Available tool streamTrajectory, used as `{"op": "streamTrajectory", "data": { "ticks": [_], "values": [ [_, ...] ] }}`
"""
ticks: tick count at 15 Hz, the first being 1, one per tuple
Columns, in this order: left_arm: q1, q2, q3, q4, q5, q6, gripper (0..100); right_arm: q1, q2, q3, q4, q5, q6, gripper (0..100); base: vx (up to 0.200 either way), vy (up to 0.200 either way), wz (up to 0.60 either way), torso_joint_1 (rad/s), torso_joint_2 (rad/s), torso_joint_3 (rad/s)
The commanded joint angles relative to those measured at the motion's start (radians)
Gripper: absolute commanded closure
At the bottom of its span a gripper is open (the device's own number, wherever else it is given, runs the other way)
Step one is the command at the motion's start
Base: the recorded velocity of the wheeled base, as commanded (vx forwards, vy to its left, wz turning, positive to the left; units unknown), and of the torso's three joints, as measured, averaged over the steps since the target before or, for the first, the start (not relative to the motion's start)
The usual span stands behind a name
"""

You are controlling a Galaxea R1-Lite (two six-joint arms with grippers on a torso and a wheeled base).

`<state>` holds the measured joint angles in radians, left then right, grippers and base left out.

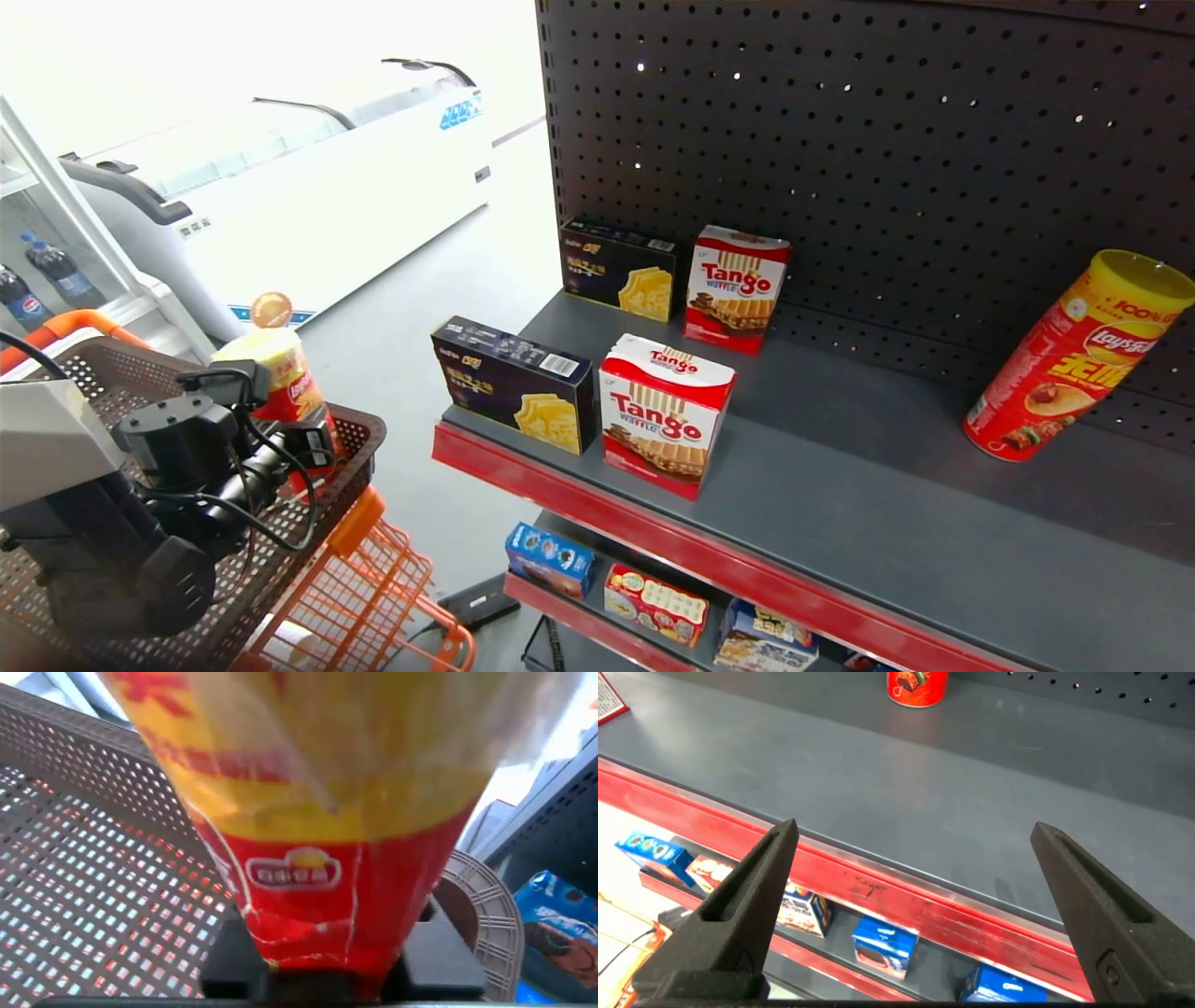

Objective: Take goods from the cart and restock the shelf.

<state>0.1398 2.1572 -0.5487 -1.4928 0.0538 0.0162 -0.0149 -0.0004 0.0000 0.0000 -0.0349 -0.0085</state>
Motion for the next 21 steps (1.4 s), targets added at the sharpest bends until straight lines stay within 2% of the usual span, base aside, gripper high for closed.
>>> {"op": "streamTrajectory", "data": {
  "ticks": [1,3,5,6,9,10,11,12,13,14,16,17,18,19,20,21],
  "values": [
    [-0.008,-0.066,-0.002,-0.003,0.001,0.042,100,0.000,0.000,0.000,0.000,0.000,-0.001,0,0.000,0.000,0.00,0.000,0.00,0.000],
    [-0.029,-0.157,-0.025,0.000,0.000,0.085,100,0.000,0.000,0.000,0.000,0.000,-0.001,0,0.000,0.000,0.00,0.000,0.00,0.000],
    [-0.066,-0.281,-0.002,0.028,-0.008,0.085,100,0.000,0.000,0.000,0.000,0.000,-0.001,0,0.000,0.000,0.00,0.000,0.00,0.000],
    [-0.074,-0.358,0.026,0.077,-0.023,0.085,100,0.000,0.000,0.000,0.000,0.000,-0.001,0,0.000,0.000,0.00,0.000,0.00,0.000],
    [-0.129,-0.508,0.067,0.111,-0.029,0.088,100,0.000,0.000,0.000,0.000,0.000,-0.001,0,0.000,0.000,0.00,0.000,0.00,0.000],
    [-0.160,-0.556,0.052,0.154,-0.026,0.087,100,0.000,0.000,0.000,0.000,0.000,-0.001,0,0.000,0.000,0.00,0.000,0.00,0.000],
    [-0.163,-0.586,0.033,0.236,-0.034,0.091,100,0.000,0.000,0.000,0.000,0.000,-0.001,0,0.000,0.000,0.00,0.000,0.00,0.000],
    [-0.183,-0.637,0.047,0.276,-0.078,0.091,100,0.000,0.000,0.000,0.000,0.000,-0.001,0,0.000,0.000,0.00,0.000,0.00,0.000],
    [-0.235,-0.697,0.066,0.293,-0.177,0.085,100,0.000,0.000,0.000,0.000,0.000,-0.001,0,0.000,0.000,0.00,0.000,0.00,0.000],
    [-0.267,-0.724,0.061,0.313,-0.250,0.085,100,0.000,0.000,0.000,0.000,0.000,-0.001,0,0.000,0.000,0.00,0.000,0.00,0.000],
    [-0.273,-0.729,0.055,0.328,-0.272,0.085,100,0.000,0.000,0.000,0.000,0.000,-0.001,0,0.000,0.000,0.00,0.000,0.00,0.000],
    [-0.347,-0.757,0.047,0.384,-0.315,0.085,100,0.000,0.000,0.000,0.000,0.000,-0.001,0,0.000,0.000,0.00,0.000,0.00,0.000],
    [-0.387,-0.783,0.044,0.407,-0.316,0.084,100,0.000,0.000,0.000,0.000,0.000,-0.001,0,0.000,0.000,0.00,0.000,0.00,0.000],
    [-0.404,-0.789,0.044,0.427,-0.316,0.084,100,0.000,0.000,0.000,0.000,0.000,-0.001,0,0.000,0.000,0.00,0.000,0.00,0.000],
    [-0.450,-0.832,0.047,0.497,-0.328,0.080,100,0.000,0.000,0.000,0.000,0.000,-0.001,0,0.000,0.000,0.00,0.000,0.00,0.000],
    [-0.471,-0.873,0.044,0.585,-0.338,0.077,100,0.000,0.000,0.000,0.000,0.000,-0.001,0,0.000,0.000,0.00,0.000,0.00,0.000]
  ]
}}
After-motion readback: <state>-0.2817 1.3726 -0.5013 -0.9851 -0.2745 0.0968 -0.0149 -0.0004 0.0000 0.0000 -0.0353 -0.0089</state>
